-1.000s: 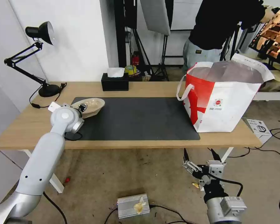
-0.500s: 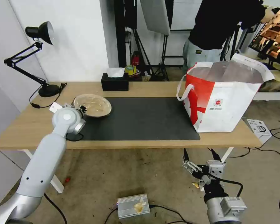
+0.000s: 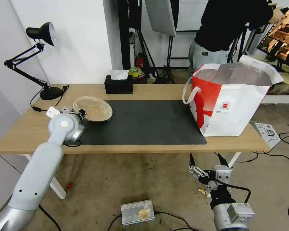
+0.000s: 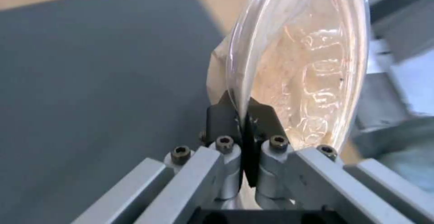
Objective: Pick up the trash from the table and place it into the takeout bag.
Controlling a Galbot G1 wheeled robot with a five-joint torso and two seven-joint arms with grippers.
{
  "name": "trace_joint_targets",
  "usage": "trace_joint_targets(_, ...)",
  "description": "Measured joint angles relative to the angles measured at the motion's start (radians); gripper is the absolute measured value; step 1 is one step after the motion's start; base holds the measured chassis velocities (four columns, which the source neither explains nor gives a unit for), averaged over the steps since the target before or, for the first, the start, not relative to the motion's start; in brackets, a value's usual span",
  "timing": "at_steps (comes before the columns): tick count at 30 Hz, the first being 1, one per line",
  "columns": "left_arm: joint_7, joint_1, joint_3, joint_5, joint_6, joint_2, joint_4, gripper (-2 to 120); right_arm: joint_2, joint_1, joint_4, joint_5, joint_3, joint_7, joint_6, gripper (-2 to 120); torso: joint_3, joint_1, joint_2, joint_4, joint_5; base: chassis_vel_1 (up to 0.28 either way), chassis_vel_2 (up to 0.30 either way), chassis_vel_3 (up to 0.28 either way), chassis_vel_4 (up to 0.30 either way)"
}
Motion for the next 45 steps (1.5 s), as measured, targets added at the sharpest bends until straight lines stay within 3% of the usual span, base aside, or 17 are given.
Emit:
trace_joint_targets(4, 0.044, -0.02, 0.014, -0.026, -0.013, 0.026, -0.039, 0, 0.0, 0.0, 0.0, 0.0, 0.0, 0.0, 0.0, 100, 0.0, 0.0, 0.0, -0.0001, 0.0001, 0.0, 0.0, 0.0, 0.0)
trace_joint_targets(6, 0.14, -0.097, 0.075, -0.062, -0.034, 0.074, -0.062, 0, 0.0, 0.0, 0.0, 0.0, 0.0, 0.0, 0.0, 100, 0.0, 0.0, 0.0, -0.0001, 0.0002, 0.0, 0.0, 0.0, 0.0)
trace_joint_targets(12, 0.229, -0.199, 0.146, -0.094, -0.057, 0.1, -0.056, 0, 0.0, 0.0, 0.0, 0.0, 0.0, 0.0, 0.0, 100, 0.0, 0.0, 0.0, 0.0, 0.0003, 0.0, 0.0, 0.0, 0.0)
trace_joint_targets(15, 0.337, -0.296, 0.225, -0.104, -0.085, 0.103, -0.023, 0, 0.0, 0.0, 0.0, 0.0, 0.0, 0.0, 0.0, 100, 0.0, 0.0, 0.0, -0.0001, 0.0001, 0.0, 0.0, 0.0, 0.0)
trace_joint_targets(18, 0.364, -0.318, 0.245, -0.107, -0.091, 0.102, -0.012, 0, 0.0, 0.0, 0.0, 0.0, 0.0, 0.0, 0.0, 100, 0.0, 0.0, 0.0, -0.0002, 0.0003, 0.0, 0.0, 0.0, 0.0)
trace_joint_targets(19, 0.421, -0.368, 0.294, -0.114, -0.104, 0.096, 0.015, 0, 0.0, 0.0, 0.0, 0.0, 0.0, 0.0, 0.0, 100, 0.0, 0.0, 0.0, 0.0, 0.0003, 0.0, 0.0, 0.0, 0.0)
trace_joint_targets(22, 0.474, -0.423, 0.346, -0.119, -0.119, 0.076, 0.051, 0, 0.0, 0.0, 0.0, 0.0, 0.0, 0.0, 0.0, 100, 0.0, 0.0, 0.0, 0.0, 0.0, 0.0, 0.0, 0.0, 0.0)
trace_joint_targets(24, 0.524, -0.493, 0.412, -0.129, -0.133, 0.033, 0.103, 0, 0.0, 0.0, 0.0, 0.0, 0.0, 0.0, 0.0, 100, 0.0, 0.0, 0.0, 0.0, 0.0001, 0.0, 0.0, 0.0, 0.0)
trace_joint_targets(25, 0.555, -0.565, 0.459, -0.148, -0.139, -0.019, 0.154, 0, 0.0, 0.0, 0.0, 0.0, 0.0, 0.0, 0.0, 100, 0.0, 0.0, 0.0, -0.0002, 0.0003, 0.0, 0.0, 0.0, 0.0)
trace_joint_targets(26, 0.555, -0.565, 0.459, -0.148, -0.139, -0.019, 0.154, 0, 0.0, 0.0, 0.0, 0.0, 0.0, 0.0, 0.0, 100, 0.0, 0.0, 0.0, -0.0002, 0.0003, 0.0, 0.0, 0.0, 0.0)
trace_joint_targets(28, 0.593, -0.67, 0.523, -0.162, -0.154, -0.109, 0.242, 0, 0.0, 0.0, 0.0, 0.0, 0.0, 0.0, 0.0, 100, 0.0, 0.0, 0.0, -0.0005, 0.0006, 0.0, 0.0, 0.0, 0.0)
trace_joint_targets(30, 0.604, -0.699, 0.539, -0.162, -0.158, -0.136, 0.275, 0, 0.0, 0.0, 0.0, 0.0, 0.0, 0.0, 0.0, 100, 0.0, 0.0, 0.0, -0.0005, 0.0007, 0.0, 0.0, 0.0, 0.0)
trace_joint_targets(32, 0.623, -0.76, 0.575, -0.135, -0.174, -0.216, 0.38, 0, 0.0, 0.0, 0.0, 0.0, 0.0, 0.0, 0.0, 100, 0.0, 0.0, 0.0, -0.0002, 0.0004, 0.0, 0.0, 0.0, 0.0)
trace_joint_targets(35, 0.629, -0.775, 0.586, -0.12, -0.188, -0.242, 0.415, 0, 0.0, 0.0, 0.0, 0.0, 0.0, 0.0, 0.0, 100, 0.0, 0.0, 0.0, -0.0001, 0.0004, 0.0, 0.0, 0.0, 0.0)
trace_joint_targets(36, 0.658, -0.8, 0.613, -0.082, -0.238, -0.309, 0.495, 0, 0.0, 0.0, 0.0, 0.0, 0.0, 0.0, 0.0, 100, 0.0, 0.0, 0.0, -0.0002, 0.0004, 0.0, 0.0, 0.0, 0.0)
trace_joint_targets(38, 0.702, -0.811, 0.633, -0.046, -0.279, -0.367, 0.563, 0, 0.0, 0.0, 0.0, 0.0, 0.0, 0.0, 0.0, 100, 0.0, 0.0, 0.0, -0.0004, 0.0005, 0.0, 0.0, 0.0, 0.0)
trace_joint_targets(45, 0.778, -0.809, 0.656, 0.054, -0.348, -0.479, 0.676, 0, 0.0, 0.0, 0.0, 0.0, 0.0, 0.0, 0.0, 100, 0.0, 0.0, 0.0, -0.0003, 0.0004, 0.0, 0.0, 0.0, 0.0)
